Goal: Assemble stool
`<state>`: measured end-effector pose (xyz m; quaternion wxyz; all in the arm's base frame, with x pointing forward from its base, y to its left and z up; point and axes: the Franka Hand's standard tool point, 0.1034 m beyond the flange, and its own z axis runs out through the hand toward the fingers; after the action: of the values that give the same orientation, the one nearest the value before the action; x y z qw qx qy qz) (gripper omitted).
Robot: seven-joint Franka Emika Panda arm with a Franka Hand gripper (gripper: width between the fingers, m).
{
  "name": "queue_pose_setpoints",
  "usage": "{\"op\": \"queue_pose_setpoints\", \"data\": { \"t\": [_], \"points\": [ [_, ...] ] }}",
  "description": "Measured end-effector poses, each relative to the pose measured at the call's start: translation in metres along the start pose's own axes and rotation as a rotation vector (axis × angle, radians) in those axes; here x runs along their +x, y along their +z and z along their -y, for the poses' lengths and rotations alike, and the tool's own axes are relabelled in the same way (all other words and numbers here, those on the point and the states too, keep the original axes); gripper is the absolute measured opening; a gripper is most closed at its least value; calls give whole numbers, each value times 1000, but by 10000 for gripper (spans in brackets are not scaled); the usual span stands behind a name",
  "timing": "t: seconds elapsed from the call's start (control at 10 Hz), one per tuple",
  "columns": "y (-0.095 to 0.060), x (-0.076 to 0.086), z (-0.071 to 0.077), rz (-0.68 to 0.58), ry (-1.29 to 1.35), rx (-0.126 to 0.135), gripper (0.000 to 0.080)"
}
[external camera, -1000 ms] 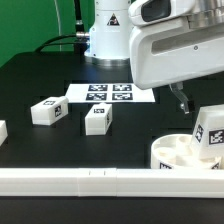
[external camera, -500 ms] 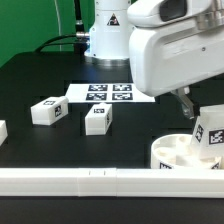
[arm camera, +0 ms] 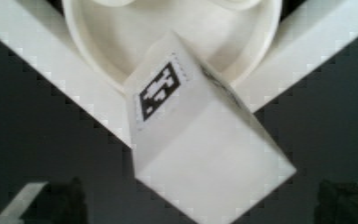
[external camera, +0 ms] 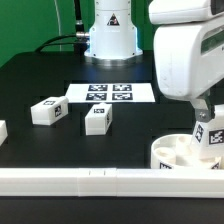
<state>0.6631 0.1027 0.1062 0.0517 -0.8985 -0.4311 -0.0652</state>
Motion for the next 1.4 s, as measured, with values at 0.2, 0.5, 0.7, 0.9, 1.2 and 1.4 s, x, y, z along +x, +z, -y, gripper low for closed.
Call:
{"op": "queue_pose_setpoints", "data": {
  "t": [0.2, 0.5, 0.7, 0.9, 1.2, 1.4],
  "points": [
    [0, -1, -2, 2, -130, -4, 649],
    [5, -5, -1, 22, -410, -23, 649],
    [8, -8, -1, 51, -612, -33, 649],
    [12, -9, 0, 54, -631, -30, 649],
    [18, -11, 1, 55, -629, -25, 525],
    [18, -12, 0, 55, -628, -25, 338]
  ]
}}
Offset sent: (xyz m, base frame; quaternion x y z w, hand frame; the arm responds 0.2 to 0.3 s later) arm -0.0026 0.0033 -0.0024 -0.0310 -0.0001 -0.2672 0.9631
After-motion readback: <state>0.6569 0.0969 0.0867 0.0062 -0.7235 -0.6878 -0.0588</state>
